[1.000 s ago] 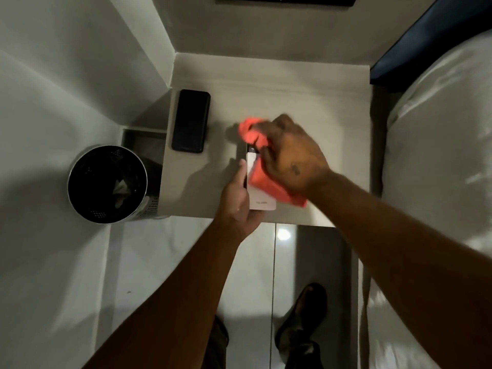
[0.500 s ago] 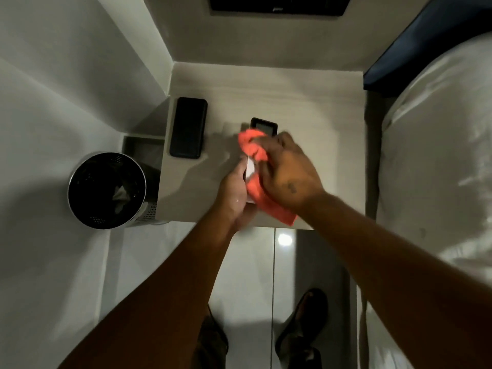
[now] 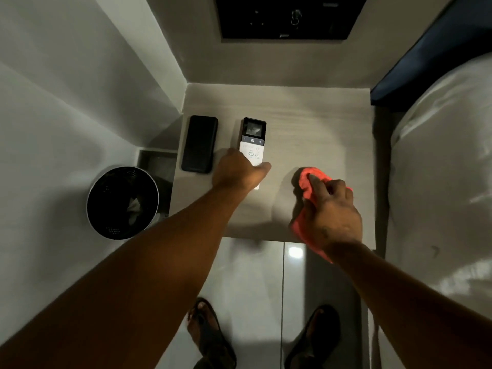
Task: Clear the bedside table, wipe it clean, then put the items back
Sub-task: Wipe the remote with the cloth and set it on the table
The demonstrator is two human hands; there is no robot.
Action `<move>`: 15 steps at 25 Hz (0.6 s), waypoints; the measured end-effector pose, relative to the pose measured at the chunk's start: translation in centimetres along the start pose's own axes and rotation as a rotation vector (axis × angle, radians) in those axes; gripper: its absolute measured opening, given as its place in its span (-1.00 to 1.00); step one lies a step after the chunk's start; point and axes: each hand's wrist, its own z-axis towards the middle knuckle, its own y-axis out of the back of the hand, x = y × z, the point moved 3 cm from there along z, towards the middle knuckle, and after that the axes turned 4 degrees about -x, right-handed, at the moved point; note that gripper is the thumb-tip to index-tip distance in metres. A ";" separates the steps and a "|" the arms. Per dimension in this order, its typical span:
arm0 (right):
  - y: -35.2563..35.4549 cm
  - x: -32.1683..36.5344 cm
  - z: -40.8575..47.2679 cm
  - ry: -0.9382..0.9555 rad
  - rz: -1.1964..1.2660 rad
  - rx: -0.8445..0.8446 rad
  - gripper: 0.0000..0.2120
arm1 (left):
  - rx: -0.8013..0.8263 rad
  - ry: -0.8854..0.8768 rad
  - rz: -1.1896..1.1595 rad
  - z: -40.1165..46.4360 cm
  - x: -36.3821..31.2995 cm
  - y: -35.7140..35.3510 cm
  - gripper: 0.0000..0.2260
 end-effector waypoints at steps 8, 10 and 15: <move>-0.9 0.8 1.6 0.026 -0.131 -0.010 -0.41 | 0.125 -0.126 0.457 2.2 -1.8 1.4 -0.32; -0.4 0.9 1.5 0.029 -0.094 0.013 -0.38 | 0.159 -0.126 0.474 2.4 -1.6 1.7 -0.31; 6.5 -1.8 0.0 -0.044 0.199 -0.201 -0.44 | 0.162 -0.125 0.506 -0.1 -4.7 2.9 -0.30</move>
